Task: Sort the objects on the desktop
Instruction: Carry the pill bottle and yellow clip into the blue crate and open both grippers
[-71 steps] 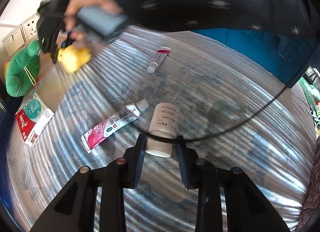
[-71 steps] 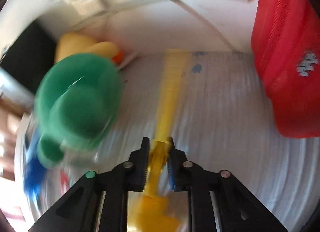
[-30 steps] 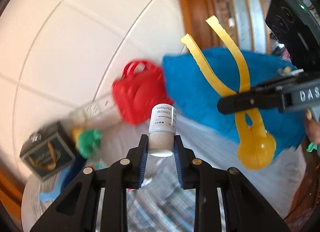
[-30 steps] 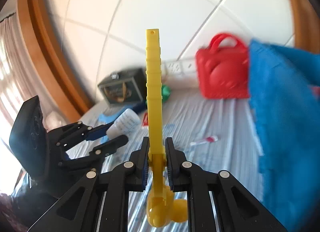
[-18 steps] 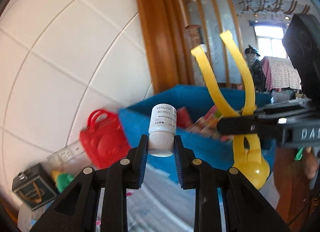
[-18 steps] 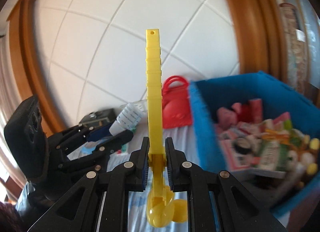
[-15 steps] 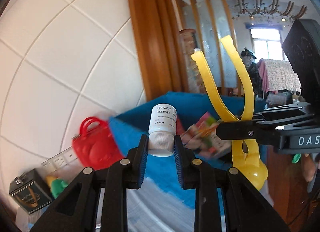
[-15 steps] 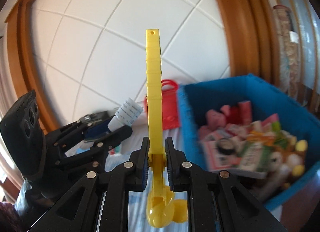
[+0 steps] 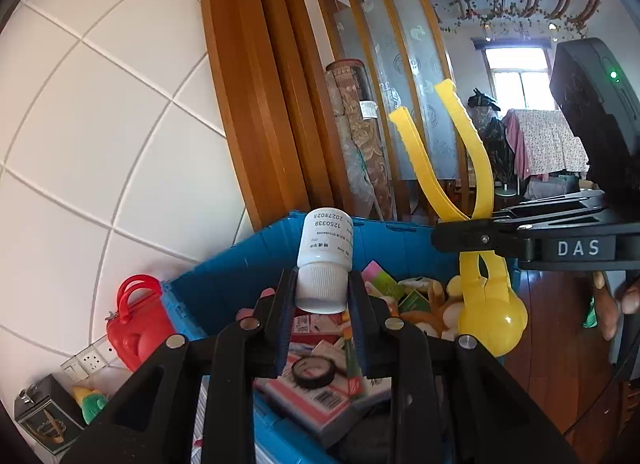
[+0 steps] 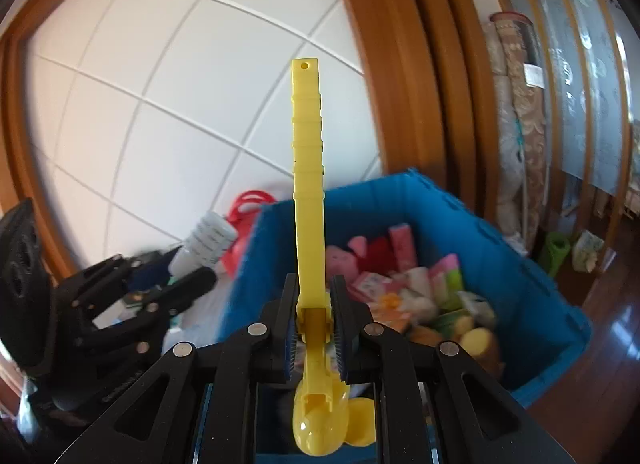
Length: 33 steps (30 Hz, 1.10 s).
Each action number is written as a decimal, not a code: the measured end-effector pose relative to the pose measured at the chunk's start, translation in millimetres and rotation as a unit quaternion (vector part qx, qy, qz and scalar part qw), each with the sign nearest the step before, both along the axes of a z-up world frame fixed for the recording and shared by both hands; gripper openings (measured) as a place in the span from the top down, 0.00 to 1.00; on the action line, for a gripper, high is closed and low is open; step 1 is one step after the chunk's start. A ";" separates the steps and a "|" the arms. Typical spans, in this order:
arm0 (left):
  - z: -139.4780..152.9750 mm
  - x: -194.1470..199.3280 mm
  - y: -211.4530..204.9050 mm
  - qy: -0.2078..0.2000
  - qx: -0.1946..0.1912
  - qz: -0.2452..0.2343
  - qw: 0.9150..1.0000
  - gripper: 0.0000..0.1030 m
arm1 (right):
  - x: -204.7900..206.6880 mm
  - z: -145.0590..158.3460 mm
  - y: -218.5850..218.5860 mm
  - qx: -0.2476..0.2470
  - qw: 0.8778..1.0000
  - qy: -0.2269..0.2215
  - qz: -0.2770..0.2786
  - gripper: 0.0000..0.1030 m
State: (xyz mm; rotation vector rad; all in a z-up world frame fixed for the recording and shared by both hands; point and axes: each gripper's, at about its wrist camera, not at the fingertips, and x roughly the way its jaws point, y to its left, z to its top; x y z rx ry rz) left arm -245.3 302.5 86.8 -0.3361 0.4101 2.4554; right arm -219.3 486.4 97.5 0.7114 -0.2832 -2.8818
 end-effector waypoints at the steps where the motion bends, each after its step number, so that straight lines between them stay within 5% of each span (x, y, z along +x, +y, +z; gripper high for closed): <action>1: 1.2 -0.5 4.6 -0.002 0.000 0.001 1.000 0.76 | -2.0 0.8 5.8 0.002 1.000 -0.004 -0.003 0.86; 14: -6.0 -33.1 41.8 -0.023 -0.026 0.048 0.998 0.75 | -64.0 -20.5 75.9 0.000 0.998 -0.045 -0.043 0.83; 16: -3.4 -40.1 43.9 -0.020 -0.031 0.065 0.997 0.66 | -69.8 -20.7 81.1 -0.006 0.998 -0.045 -0.050 0.71; 19: -2.1 -40.5 43.2 -0.002 -0.025 0.097 0.995 0.34 | -69.7 -18.1 86.0 -0.008 0.997 -0.035 -0.066 0.22; 21: -0.8 -40.3 40.8 0.008 -0.019 0.116 0.993 0.25 | -63.9 -13.6 85.0 -0.008 0.997 -0.019 -0.068 0.19; 33: -4.3 -38.0 13.3 0.010 -0.014 0.154 0.988 0.25 | -37.0 -4.6 51.6 -0.018 0.999 0.014 -0.032 0.15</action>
